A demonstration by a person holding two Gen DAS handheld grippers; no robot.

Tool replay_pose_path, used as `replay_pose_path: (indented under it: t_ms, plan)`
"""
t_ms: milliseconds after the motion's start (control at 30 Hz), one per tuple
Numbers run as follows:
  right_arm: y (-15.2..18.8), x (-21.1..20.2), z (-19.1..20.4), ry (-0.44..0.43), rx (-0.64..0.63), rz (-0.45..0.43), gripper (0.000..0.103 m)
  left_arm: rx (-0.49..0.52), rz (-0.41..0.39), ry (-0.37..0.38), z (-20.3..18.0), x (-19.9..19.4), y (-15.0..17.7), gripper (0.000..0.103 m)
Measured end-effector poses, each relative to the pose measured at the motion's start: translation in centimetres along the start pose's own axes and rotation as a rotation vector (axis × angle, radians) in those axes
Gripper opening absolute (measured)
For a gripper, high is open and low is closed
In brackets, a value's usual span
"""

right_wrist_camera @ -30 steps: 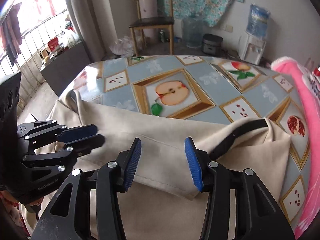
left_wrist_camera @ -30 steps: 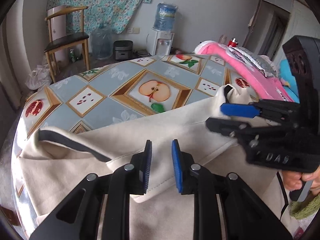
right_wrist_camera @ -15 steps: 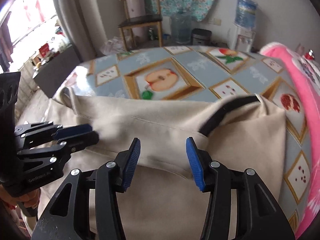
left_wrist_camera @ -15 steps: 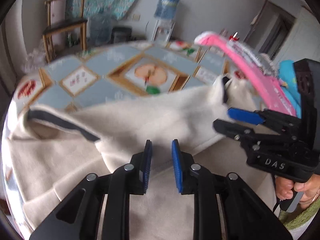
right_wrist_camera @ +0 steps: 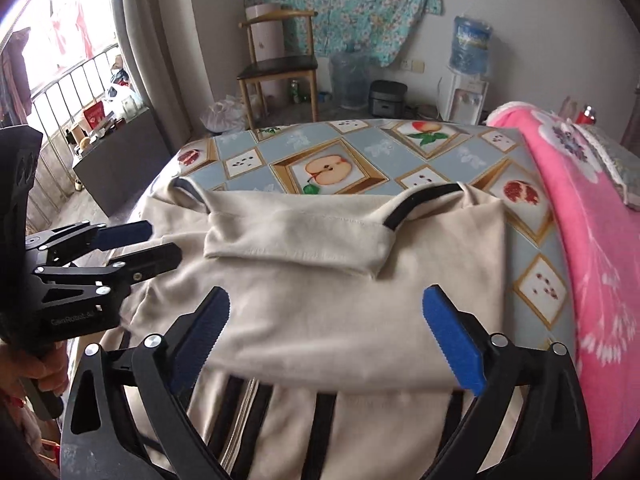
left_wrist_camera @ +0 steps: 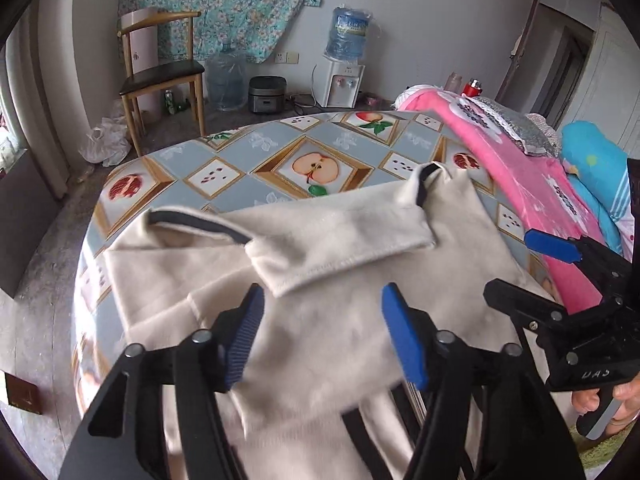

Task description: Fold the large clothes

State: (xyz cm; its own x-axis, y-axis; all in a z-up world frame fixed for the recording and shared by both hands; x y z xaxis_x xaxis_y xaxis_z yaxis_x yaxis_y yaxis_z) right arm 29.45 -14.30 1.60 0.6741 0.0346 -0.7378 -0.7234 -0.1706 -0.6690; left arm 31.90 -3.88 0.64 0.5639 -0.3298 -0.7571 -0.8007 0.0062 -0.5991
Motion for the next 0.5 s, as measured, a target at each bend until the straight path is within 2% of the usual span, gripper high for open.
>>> replay_pose_path:
  t_ms: [67,167,300,500]
  plan:
    - [1.2,-1.3,0.4,0.006,0.006,-0.005,0.096,-0.009,0.006,-0.012,0.2,-1.6,1.7,0.072]
    - [3.5,-2.8,0.9,0.019,0.030,0.005,0.096,-0.041,0.023,-0.013,0.6,-3.4,4.5,0.075]
    - [6.7,-3.8,1.7,0.051,0.051,0.050,0.096,-0.095,0.050,-0.028,1.2,-5.1,8.3,0.076]
    - [11.0,-4.8,3.3,0.082,0.061,0.105,0.096,-0.088,0.052,-0.096,2.5,-7.8,13.0,0.076]
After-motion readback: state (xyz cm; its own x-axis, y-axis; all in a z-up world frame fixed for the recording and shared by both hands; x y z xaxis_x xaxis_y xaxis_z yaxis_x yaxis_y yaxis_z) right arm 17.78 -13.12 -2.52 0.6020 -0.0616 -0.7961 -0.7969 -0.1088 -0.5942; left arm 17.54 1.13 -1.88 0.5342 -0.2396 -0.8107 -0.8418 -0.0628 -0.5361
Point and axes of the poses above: each gripper's, at about its wrist camera, not at the fingertips, and x roughly the way its jaws point, z to its left, y to its underside, the point moved 4 cm from there along x, roughly the way its jaws point, and after that the axes turned 9 degrees about -x, right-handed, at the moved point
